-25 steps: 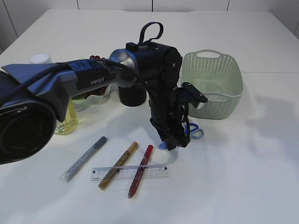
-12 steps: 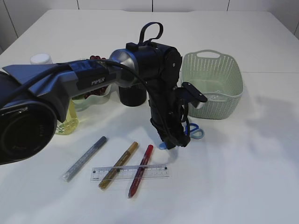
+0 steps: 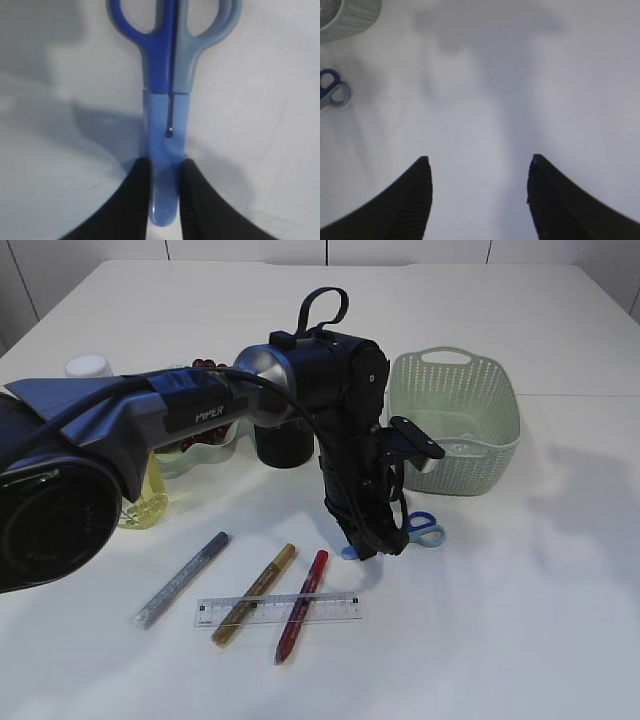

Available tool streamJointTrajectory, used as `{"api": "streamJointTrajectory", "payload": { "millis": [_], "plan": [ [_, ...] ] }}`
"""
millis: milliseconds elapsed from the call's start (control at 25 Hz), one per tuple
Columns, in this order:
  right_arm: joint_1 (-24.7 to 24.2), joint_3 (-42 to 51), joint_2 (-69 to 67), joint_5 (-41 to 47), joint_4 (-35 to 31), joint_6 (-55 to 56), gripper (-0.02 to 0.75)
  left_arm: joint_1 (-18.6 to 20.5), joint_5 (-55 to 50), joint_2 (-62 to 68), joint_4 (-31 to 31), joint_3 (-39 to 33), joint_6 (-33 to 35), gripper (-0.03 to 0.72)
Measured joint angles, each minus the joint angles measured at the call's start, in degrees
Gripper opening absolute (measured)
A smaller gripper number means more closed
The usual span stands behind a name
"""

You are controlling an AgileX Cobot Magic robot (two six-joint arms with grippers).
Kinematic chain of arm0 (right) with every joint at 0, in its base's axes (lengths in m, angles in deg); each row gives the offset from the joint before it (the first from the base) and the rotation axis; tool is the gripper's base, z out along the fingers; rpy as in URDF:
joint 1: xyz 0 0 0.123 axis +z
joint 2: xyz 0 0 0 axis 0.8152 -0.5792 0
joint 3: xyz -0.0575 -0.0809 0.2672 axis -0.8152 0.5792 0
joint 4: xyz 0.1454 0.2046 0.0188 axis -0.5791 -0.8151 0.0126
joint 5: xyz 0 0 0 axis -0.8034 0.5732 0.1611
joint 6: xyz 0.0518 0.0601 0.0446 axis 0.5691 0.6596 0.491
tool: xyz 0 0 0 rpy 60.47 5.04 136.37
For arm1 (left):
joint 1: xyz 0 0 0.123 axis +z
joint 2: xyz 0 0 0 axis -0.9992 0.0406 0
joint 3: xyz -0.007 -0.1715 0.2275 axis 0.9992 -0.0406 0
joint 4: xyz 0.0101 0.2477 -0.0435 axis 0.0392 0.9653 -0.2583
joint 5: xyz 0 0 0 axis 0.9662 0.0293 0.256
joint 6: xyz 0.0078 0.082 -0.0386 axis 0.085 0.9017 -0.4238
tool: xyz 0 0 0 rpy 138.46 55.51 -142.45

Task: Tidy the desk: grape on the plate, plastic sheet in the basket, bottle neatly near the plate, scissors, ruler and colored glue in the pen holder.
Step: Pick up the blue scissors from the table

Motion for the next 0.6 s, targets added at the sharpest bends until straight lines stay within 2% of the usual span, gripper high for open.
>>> {"api": "streamJointTrajectory", "payload": {
  "millis": [600],
  "plan": [
    [0.0, 0.0, 0.0, 0.0, 0.0, 0.0, 0.475, 0.2, 0.0, -0.5, -1.5, -1.5, -6.7, 0.111]
  ]
}}
